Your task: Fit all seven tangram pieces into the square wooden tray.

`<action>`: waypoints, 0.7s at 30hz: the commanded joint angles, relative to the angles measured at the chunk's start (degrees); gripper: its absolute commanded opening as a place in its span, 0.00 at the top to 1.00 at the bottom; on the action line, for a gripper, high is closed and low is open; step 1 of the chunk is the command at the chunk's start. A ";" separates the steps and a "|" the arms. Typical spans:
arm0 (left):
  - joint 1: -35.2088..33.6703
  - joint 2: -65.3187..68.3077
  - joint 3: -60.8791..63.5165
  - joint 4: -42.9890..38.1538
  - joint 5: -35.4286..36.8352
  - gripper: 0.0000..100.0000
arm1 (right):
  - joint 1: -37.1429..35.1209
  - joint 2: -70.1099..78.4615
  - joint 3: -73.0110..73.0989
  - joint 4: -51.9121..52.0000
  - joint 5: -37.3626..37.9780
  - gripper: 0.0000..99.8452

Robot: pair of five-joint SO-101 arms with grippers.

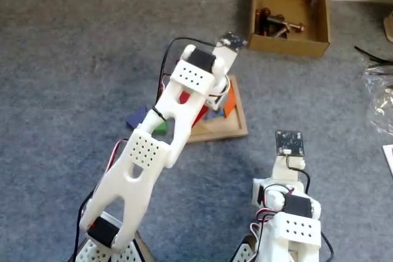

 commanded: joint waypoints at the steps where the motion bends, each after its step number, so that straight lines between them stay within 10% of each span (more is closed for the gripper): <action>1: 1.10 -0.40 -0.31 0.88 0.26 0.81 | 1.89 -0.04 1.80 0.84 -0.18 0.99; 21: 1.36 -2.51 5.49 1.23 0.53 0.82 | 1.89 -0.04 1.80 0.84 -0.18 0.99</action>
